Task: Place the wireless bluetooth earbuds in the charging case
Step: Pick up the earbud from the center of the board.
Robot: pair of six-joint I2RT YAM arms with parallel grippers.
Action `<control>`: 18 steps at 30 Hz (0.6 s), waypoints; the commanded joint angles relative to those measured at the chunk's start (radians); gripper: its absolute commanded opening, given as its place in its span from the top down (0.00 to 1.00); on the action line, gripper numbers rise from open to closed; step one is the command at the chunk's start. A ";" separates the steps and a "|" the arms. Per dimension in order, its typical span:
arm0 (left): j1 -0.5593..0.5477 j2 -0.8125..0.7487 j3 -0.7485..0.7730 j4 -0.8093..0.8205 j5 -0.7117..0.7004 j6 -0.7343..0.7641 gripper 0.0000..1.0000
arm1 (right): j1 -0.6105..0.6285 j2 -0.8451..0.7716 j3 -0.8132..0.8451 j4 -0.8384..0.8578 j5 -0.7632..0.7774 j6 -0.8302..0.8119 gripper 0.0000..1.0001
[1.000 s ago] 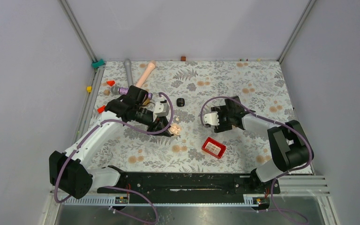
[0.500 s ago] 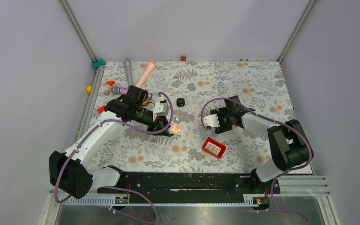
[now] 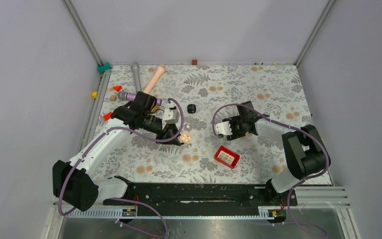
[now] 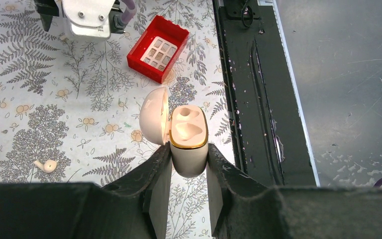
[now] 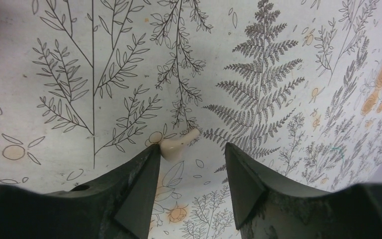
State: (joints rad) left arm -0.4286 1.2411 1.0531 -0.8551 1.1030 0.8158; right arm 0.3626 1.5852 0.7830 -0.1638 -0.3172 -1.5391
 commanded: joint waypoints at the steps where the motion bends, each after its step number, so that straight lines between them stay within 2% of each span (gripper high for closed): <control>1: 0.007 -0.017 0.002 0.032 0.048 0.020 1.00 | 0.017 0.037 0.012 -0.075 -0.014 0.005 0.45; 6: 0.009 -0.020 0.002 0.033 0.051 0.019 1.00 | 0.033 0.058 0.043 -0.123 0.000 0.017 0.63; 13: 0.011 -0.022 0.001 0.032 0.056 0.020 1.00 | 0.044 0.067 0.043 -0.109 0.020 0.035 0.63; 18: 0.011 -0.022 -0.001 0.033 0.056 0.020 1.00 | 0.047 0.060 0.045 -0.097 0.048 0.042 0.70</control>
State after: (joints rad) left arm -0.4232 1.2407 1.0531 -0.8520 1.1069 0.8158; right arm 0.3969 1.6253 0.8219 -0.2169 -0.2951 -1.5177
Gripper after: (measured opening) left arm 0.286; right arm 0.324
